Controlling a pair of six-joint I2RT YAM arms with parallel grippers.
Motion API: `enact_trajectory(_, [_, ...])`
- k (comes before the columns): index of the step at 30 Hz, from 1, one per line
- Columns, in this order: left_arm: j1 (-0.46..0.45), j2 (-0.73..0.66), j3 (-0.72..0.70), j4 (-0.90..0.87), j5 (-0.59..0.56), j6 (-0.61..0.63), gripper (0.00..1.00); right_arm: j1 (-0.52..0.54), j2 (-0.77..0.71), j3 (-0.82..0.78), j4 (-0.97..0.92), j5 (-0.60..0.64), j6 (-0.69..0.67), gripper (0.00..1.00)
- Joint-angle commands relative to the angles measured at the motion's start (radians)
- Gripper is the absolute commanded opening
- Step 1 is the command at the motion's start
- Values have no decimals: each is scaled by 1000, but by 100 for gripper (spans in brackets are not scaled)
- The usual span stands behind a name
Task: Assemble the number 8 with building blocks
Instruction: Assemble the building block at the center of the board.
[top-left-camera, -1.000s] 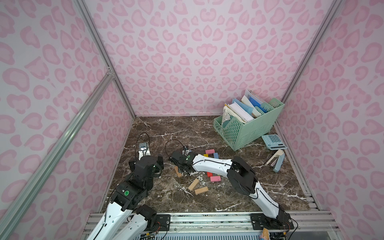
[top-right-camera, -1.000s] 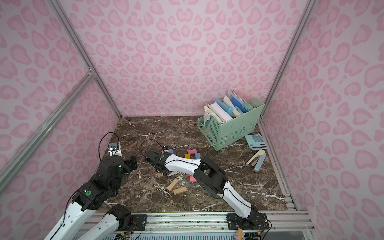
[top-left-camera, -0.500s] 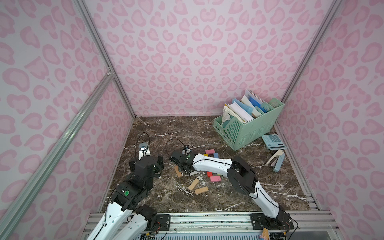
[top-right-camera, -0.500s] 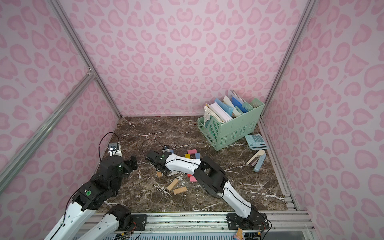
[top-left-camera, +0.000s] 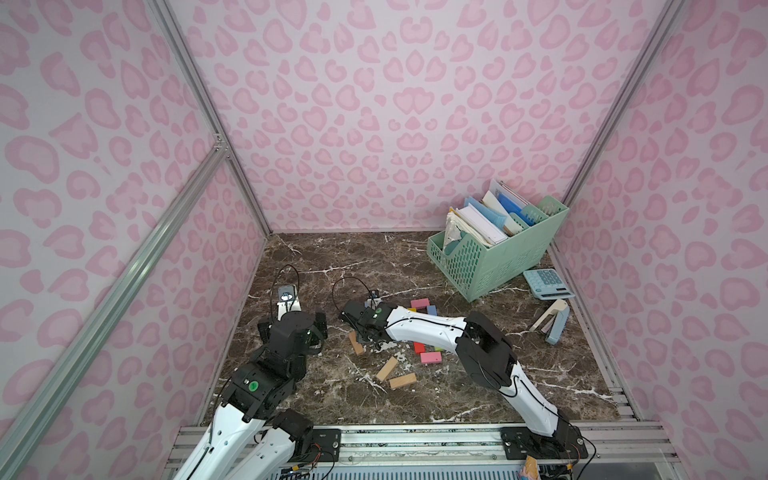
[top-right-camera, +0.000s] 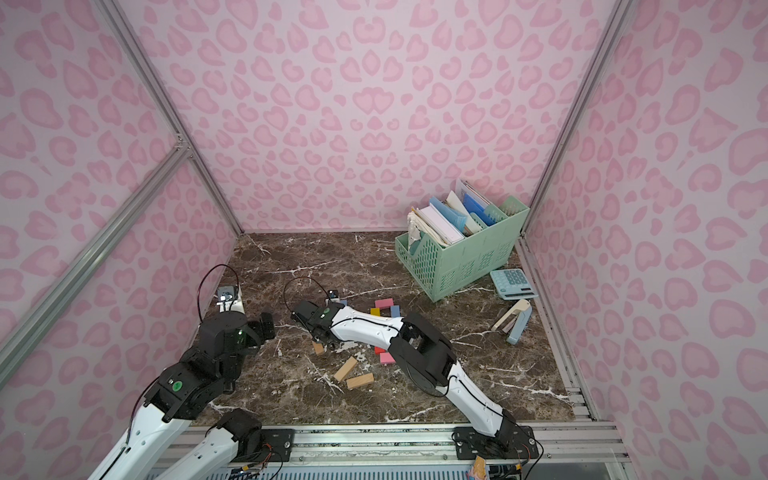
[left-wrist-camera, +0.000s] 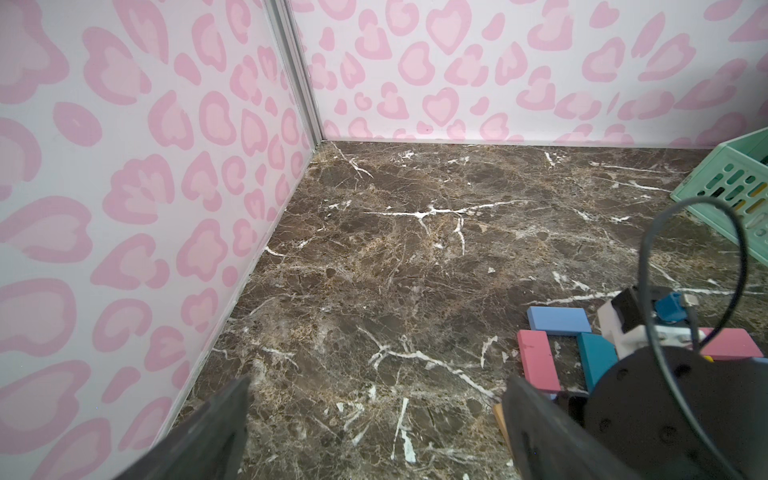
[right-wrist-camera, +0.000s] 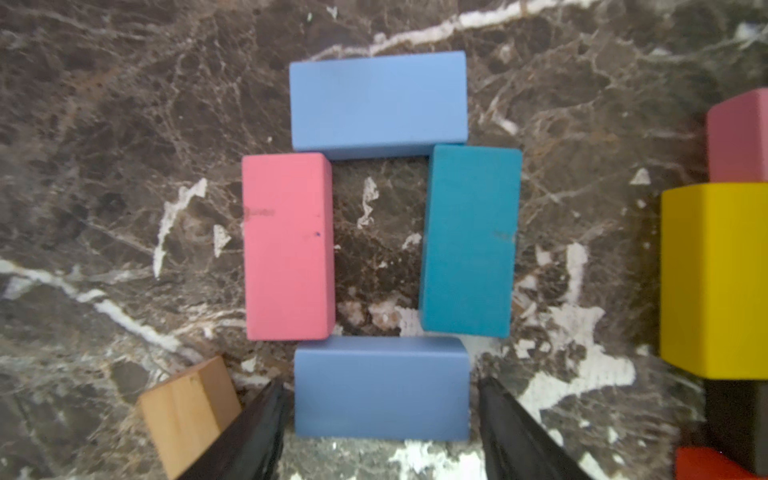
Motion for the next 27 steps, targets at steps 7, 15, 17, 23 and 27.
enact_trajectory(7, [0,-5,7,-3,-23,-14,98,2,-141,-45,49,8,-18,82])
enact_trajectory(15, [0,69,80,-153,70,-213,98,-42,-414,-335,216,25,-62,85])
enact_trajectory(17, [0,107,91,-200,115,-272,98,-64,-497,-439,285,12,-91,85])
enact_trajectory(23, [0,247,106,-282,306,-423,85,-149,-725,-754,501,-77,-160,85])
enact_trajectory(27, [-2,331,69,-256,389,-496,73,-207,-852,-914,612,-129,-167,85])
